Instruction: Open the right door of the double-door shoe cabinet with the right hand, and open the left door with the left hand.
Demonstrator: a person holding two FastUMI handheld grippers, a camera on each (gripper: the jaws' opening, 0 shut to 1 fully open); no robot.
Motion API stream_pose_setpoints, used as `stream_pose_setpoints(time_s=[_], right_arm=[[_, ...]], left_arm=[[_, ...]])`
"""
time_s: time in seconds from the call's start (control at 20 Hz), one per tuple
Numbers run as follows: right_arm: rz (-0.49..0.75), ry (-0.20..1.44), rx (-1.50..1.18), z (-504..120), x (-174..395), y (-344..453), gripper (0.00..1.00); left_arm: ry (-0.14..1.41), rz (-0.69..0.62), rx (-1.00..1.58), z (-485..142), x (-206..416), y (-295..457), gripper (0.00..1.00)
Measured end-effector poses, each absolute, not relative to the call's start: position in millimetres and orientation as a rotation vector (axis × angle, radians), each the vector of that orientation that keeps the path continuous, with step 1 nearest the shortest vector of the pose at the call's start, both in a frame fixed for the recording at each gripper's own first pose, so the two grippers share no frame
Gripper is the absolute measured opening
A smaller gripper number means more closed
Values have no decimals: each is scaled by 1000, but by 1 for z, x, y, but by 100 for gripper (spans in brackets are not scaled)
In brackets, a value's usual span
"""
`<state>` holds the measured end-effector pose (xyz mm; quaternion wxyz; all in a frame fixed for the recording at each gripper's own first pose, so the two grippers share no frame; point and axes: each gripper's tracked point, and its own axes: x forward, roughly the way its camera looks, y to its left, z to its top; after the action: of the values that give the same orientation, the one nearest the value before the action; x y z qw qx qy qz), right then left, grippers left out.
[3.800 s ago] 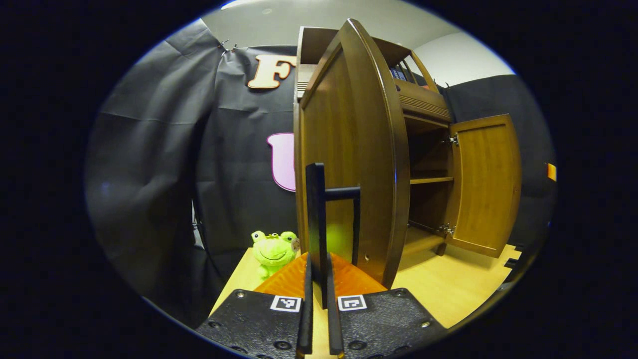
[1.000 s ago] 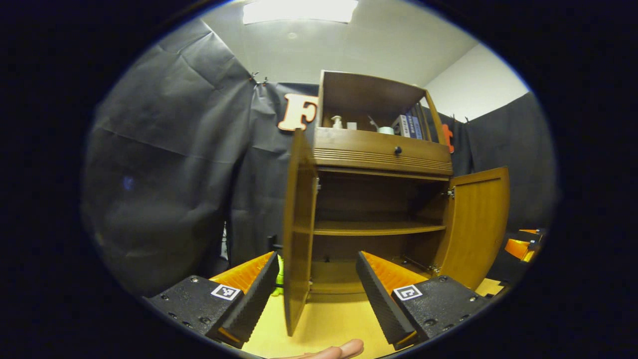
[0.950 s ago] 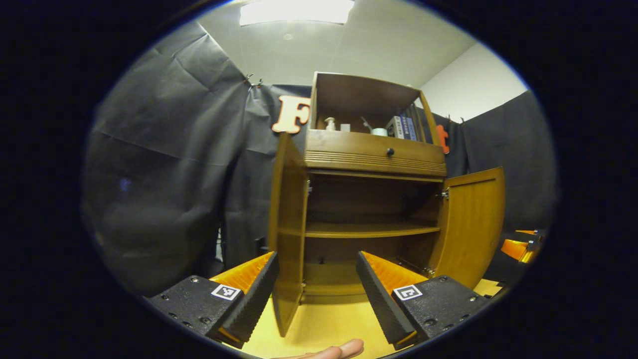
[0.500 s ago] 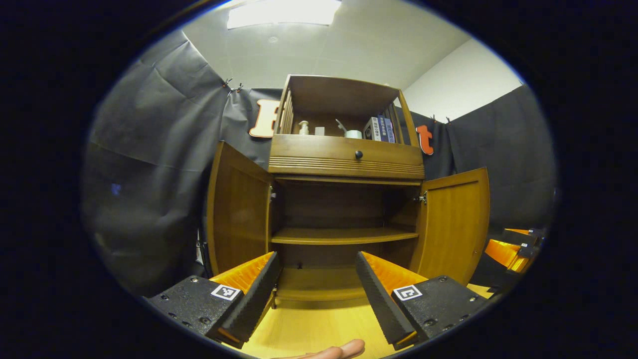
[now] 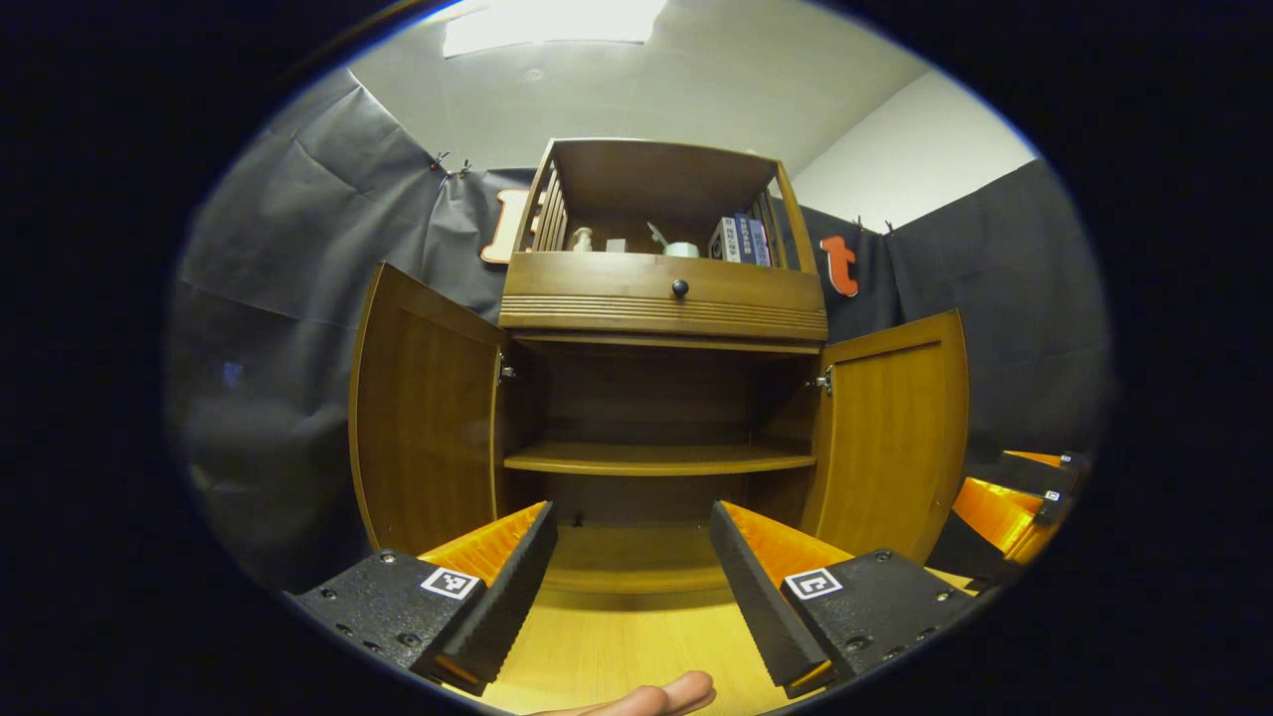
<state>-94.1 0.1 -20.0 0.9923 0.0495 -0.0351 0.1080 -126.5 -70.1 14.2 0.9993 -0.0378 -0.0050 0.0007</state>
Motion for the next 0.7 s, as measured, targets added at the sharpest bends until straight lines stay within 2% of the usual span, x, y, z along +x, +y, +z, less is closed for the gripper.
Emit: stream_pose_setpoints(time_s=[0.1, 0.15, 0.45, 0.5, 0.7], right_arm=[[213, -61, 92, -29, -98, 0, 98], [217, -53, 88, -34, -102, 0, 98], [214, -58, 99, -37, -112, -2, 98], [210, -63, 102, -36, -113, -4, 98], [209, -83, 105, -31, -118, -8, 98]], left_arm=[[-1, 11, -72, 8, -127, -75, 92], [2, 11, -67, 5, -127, -78, 96], [-12, 18, -47, 6, -127, -81, 92], [-10, 22, -45, 6, -128, -80, 96], [-13, 41, -41, 9, -130, -77, 96]])
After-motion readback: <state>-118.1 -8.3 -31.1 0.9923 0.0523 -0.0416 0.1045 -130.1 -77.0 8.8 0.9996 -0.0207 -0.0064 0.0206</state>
